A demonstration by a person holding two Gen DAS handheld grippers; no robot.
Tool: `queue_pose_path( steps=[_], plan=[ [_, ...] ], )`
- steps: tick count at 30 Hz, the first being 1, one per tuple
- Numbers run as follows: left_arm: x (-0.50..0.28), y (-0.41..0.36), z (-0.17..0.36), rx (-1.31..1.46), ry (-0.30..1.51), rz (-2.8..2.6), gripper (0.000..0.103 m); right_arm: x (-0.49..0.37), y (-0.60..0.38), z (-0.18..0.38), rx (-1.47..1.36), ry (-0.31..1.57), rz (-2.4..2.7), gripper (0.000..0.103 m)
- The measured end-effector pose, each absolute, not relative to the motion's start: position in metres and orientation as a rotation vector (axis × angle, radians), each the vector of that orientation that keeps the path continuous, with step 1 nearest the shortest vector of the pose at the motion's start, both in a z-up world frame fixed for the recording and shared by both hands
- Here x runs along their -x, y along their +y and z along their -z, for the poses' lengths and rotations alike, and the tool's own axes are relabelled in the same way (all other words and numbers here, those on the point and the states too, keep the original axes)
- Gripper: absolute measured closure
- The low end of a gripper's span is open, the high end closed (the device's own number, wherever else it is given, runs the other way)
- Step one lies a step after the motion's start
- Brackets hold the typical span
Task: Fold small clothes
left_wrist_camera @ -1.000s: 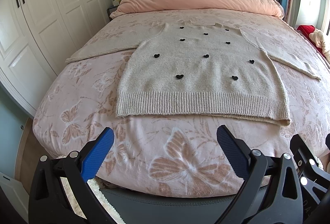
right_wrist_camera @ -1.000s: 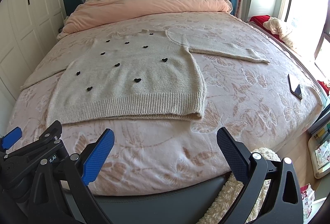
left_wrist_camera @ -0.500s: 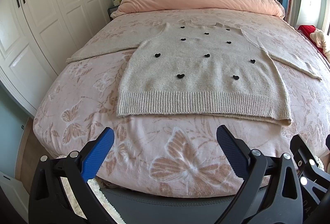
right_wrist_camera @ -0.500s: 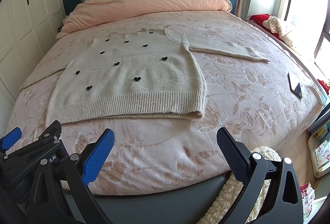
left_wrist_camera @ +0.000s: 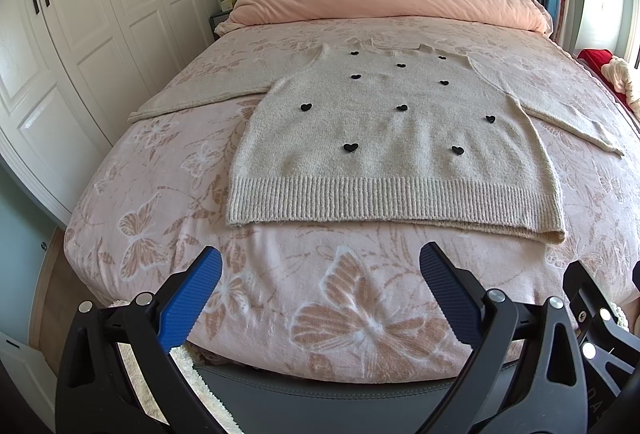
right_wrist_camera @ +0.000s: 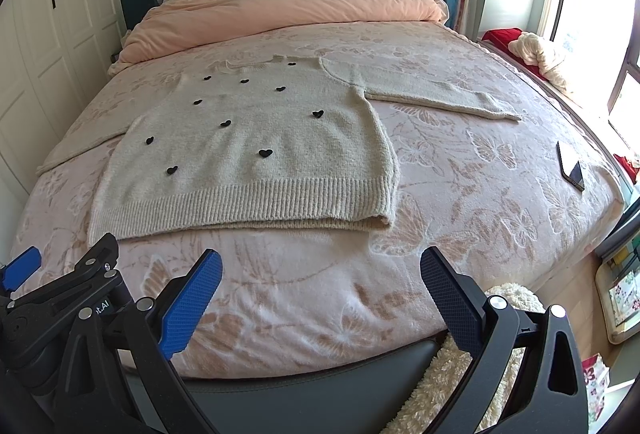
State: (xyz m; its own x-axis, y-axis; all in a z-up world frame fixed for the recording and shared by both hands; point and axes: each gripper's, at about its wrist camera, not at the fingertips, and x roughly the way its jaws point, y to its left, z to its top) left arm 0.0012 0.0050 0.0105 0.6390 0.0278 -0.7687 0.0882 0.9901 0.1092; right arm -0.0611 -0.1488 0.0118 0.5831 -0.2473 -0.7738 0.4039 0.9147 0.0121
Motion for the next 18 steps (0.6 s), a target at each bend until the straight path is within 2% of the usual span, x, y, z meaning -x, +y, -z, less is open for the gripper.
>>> queue_pose_path(
  steps=[18],
  plan=[
    [-0.0025, 0.0087, -0.0074, -0.143, 0.878, 0.030, 0.007, 0.0607, -0.1480, -0.0105, -0.193, 0.871, 0.383, 0.005]
  ],
)
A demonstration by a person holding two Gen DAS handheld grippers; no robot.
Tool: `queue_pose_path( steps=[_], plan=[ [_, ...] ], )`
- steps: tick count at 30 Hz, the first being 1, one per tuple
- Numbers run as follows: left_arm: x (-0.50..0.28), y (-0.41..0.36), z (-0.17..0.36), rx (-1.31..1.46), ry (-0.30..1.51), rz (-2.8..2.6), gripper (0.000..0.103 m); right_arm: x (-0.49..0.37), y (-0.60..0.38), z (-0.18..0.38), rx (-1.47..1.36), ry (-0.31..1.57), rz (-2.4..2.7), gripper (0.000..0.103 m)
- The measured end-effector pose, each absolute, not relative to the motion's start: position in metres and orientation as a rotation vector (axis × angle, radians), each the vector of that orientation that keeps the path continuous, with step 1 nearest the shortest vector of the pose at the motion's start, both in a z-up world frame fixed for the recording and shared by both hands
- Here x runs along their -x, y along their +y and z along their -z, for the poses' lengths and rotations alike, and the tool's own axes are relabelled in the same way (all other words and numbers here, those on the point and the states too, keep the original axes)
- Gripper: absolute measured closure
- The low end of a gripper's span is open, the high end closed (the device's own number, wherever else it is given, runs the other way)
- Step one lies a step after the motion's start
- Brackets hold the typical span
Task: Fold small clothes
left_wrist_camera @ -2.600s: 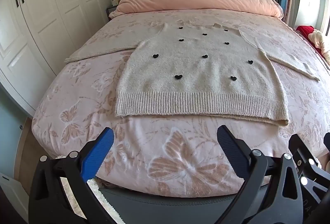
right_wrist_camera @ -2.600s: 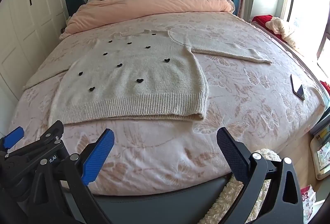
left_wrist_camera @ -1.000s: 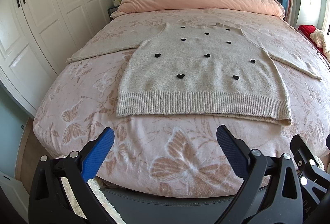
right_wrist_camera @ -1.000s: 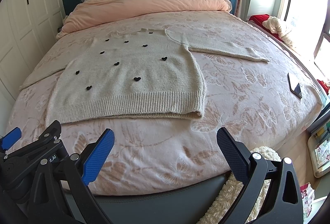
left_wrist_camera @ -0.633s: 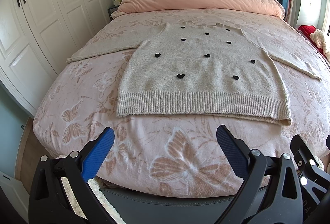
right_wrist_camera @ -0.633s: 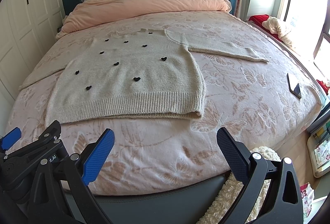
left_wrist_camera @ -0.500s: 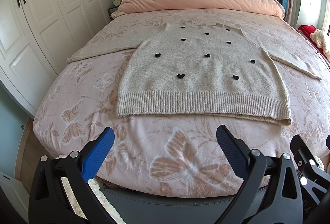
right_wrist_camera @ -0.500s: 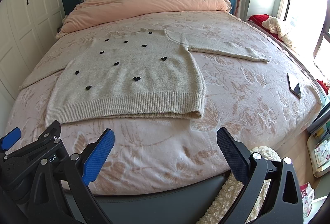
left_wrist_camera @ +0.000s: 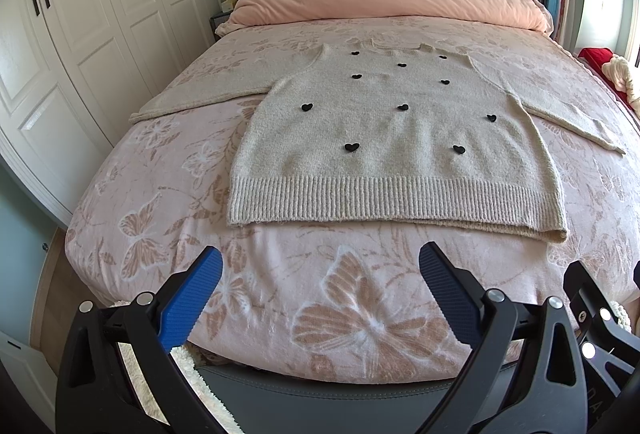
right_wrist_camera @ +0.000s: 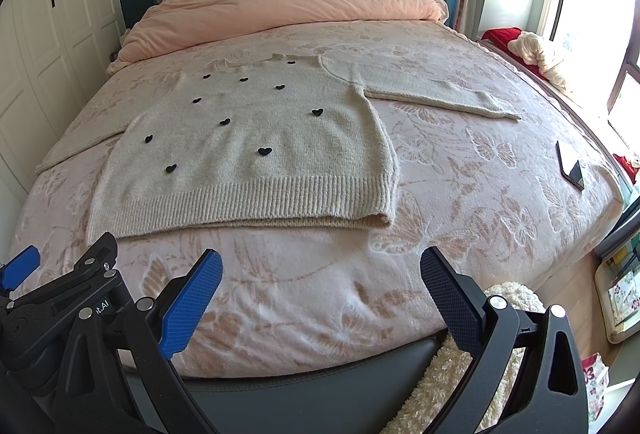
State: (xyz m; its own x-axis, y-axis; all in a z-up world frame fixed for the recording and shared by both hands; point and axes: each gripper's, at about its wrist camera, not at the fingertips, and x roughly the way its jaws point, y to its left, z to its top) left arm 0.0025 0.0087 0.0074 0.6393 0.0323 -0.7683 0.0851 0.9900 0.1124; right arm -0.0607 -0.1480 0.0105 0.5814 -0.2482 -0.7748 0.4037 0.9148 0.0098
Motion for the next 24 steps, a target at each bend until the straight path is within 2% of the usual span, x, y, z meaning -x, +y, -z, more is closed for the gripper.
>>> queue_pose_path(
  steps=[24],
  plan=[
    [-0.012, 0.012, 0.009, -0.136, 0.923, 0.031, 0.007, 0.054, -0.151, 0.004, -0.196, 0.903, 0.361, 0.005]
  ],
)
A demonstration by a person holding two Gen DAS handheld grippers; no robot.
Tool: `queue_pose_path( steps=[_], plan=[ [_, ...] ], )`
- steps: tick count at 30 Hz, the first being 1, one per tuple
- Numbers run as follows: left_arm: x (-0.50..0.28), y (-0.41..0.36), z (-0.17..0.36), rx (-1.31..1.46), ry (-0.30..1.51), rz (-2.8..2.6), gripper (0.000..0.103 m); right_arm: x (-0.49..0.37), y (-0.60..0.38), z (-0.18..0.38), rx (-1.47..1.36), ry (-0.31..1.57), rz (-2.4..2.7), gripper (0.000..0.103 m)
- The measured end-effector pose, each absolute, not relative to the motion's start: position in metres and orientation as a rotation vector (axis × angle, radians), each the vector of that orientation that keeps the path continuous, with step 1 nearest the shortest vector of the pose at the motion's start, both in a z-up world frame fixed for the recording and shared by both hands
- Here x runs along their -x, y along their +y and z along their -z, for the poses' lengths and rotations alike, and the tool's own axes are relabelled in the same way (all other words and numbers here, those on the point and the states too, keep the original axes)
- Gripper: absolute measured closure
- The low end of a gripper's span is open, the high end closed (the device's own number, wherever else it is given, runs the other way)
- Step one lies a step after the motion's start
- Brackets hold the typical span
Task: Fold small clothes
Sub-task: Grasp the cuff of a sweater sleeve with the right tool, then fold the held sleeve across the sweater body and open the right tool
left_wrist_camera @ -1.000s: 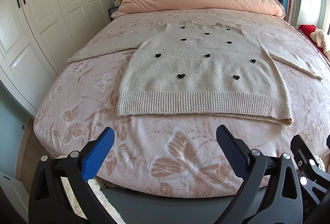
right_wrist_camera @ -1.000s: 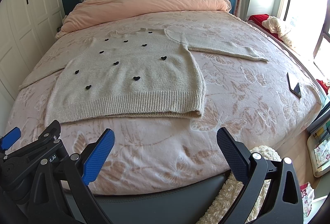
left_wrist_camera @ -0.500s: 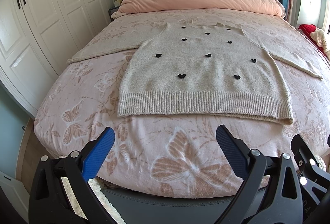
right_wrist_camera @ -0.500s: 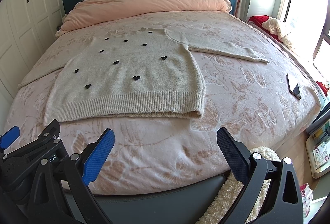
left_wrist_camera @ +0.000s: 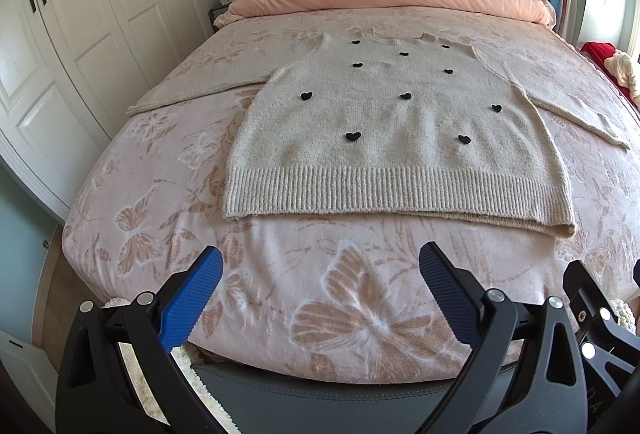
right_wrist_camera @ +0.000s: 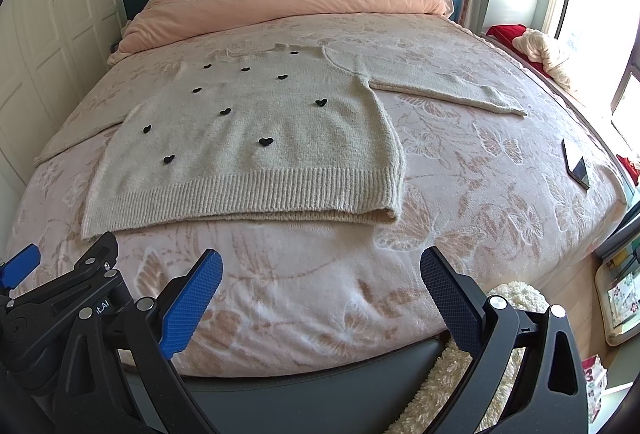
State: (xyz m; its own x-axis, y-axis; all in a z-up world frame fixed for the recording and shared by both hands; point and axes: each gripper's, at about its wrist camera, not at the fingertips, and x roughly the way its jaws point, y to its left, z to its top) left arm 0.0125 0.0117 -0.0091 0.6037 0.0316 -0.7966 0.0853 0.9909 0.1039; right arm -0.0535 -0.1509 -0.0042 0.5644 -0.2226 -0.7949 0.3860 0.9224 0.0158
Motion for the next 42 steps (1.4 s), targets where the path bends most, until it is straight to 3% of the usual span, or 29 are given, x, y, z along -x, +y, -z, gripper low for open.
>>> queue_pose_path(
  steps=[6, 18, 25, 27, 28, 29, 33, 36, 39, 40, 41, 42],
  plan=[
    [-0.044, 0.034, 0.011, 0.039, 0.961, 0.057, 0.005, 0.015, -0.219, 0.035, -0.361, 0.910, 0.269, 0.005],
    [-0.123, 0.083, 0.027, 0.168, 0.975, -0.093, 0.005, -0.108, -0.588, 0.096, -0.822, 0.834, 0.735, 0.009],
    [-0.143, 0.084, 0.039, 0.193, 0.956, -0.095, 0.005, -0.148, -0.654, 0.135, -0.995, 0.814, 0.868, 0.011],
    [-0.150, 0.084, 0.043, 0.191, 0.966, -0.093, 0.005, -0.159, -0.651, 0.133, -0.952, 0.782, 0.895, 0.042],
    [-0.153, 0.085, 0.044, 0.189, 0.968, -0.097, 0.005, -0.168, -0.649, 0.132, -0.950, 0.783, 0.875, 0.085],
    [-0.155, 0.086, 0.044, 0.192, 0.966, -0.096, 0.005, -0.179, -0.645, 0.130, -0.970, 0.784, 0.832, 0.091],
    [-0.162, 0.091, 0.047, 0.224, 0.953, -0.088, 0.005, -0.228, -0.578, 0.061, -0.865, 0.581, 0.539, 0.092],
    [-0.166, 0.092, 0.048, 0.279, 0.941, -0.066, 0.005, -0.278, -0.474, 0.005, -0.690, 0.548, 0.188, 0.091],
    [-0.174, 0.086, 0.042, 0.324, 0.923, -0.034, 0.005, -0.319, -0.362, 0.001, -0.566, 0.635, -0.087, 0.078],
    [-0.179, 0.083, 0.039, 0.334, 0.918, -0.019, 0.005, -0.330, -0.329, 0.010, -0.526, 0.678, -0.147, 0.065],
    [-0.185, 0.080, 0.035, 0.345, 0.913, -0.002, 0.005, -0.336, -0.304, 0.020, -0.480, 0.712, -0.174, 0.058],
    [-0.192, 0.076, 0.031, 0.361, 0.910, 0.023, 0.005, -0.339, -0.282, 0.032, -0.436, 0.744, -0.181, 0.057]
  ],
)
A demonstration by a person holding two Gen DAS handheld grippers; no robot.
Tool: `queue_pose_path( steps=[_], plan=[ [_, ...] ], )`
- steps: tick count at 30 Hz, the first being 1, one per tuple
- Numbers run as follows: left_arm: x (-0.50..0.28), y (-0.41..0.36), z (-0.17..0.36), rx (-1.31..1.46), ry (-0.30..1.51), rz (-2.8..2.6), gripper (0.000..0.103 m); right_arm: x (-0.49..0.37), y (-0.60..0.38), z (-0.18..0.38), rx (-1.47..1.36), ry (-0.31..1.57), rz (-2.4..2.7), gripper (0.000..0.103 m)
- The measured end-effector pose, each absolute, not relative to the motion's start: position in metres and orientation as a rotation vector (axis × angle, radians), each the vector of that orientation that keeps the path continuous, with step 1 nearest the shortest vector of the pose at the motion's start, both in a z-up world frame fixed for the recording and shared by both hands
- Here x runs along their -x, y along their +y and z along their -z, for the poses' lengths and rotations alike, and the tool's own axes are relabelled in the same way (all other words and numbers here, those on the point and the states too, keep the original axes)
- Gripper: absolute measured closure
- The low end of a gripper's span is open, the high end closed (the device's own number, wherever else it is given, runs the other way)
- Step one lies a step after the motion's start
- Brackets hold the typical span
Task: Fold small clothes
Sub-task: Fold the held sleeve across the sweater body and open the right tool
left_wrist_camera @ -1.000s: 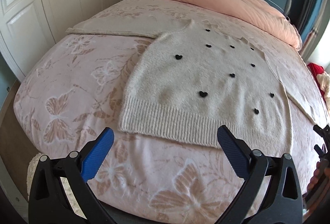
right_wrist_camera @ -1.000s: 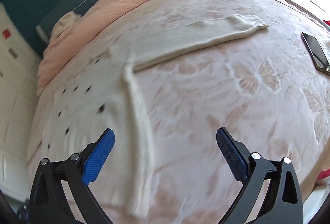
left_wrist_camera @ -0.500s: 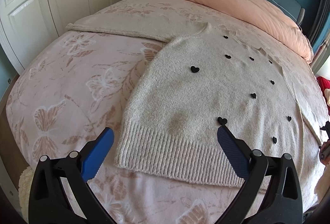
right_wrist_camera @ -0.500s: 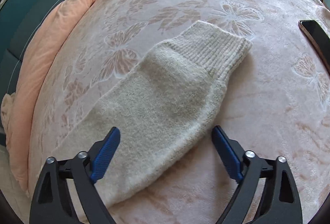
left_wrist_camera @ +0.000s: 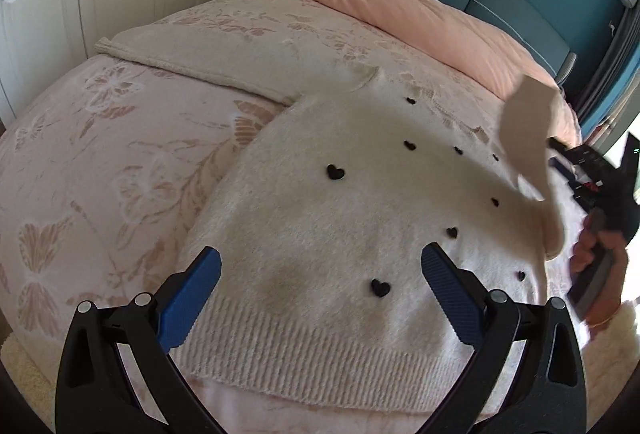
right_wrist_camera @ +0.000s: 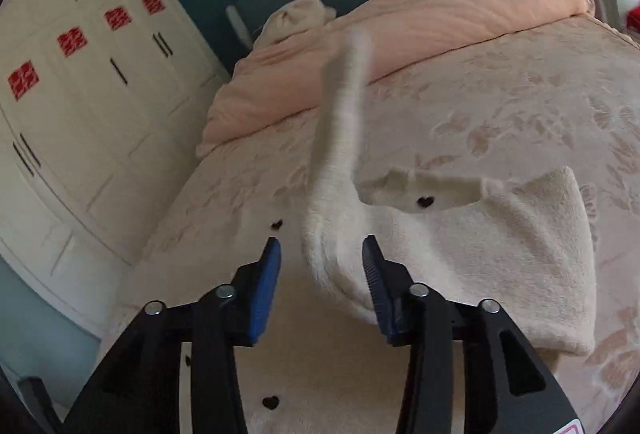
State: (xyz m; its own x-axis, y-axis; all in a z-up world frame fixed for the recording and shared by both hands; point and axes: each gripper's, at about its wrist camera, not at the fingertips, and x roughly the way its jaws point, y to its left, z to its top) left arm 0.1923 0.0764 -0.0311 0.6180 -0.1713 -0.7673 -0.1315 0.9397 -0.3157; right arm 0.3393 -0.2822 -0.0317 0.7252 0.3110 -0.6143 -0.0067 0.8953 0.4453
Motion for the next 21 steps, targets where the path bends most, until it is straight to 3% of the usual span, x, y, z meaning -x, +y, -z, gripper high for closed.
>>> queue_pose_path(
  steps=[8, 16, 18, 21],
  plan=[
    [-0.305, 0.044, 0.029, 0.550, 0.935, 0.207, 0.005, -0.275, -0.295, 0.090, -0.566, 0.828, -0.050, 0.048],
    [-0.459, -0.002, 0.100, 0.751, 1.078, 0.140, 0.006, -0.255, -0.362, 0.127, -0.790, 0.843, 0.095, 0.044],
    [-0.476, -0.006, 0.119, 0.800, 1.111, 0.079, 0.016, -0.260, -0.371, 0.135, -0.838, 0.832, 0.117, 0.042],
    [-0.487, -0.008, 0.127, 0.829, 1.118, 0.039, 0.054, -0.267, -0.382, 0.142, -0.890, 0.810, 0.142, 0.042]
  ],
)
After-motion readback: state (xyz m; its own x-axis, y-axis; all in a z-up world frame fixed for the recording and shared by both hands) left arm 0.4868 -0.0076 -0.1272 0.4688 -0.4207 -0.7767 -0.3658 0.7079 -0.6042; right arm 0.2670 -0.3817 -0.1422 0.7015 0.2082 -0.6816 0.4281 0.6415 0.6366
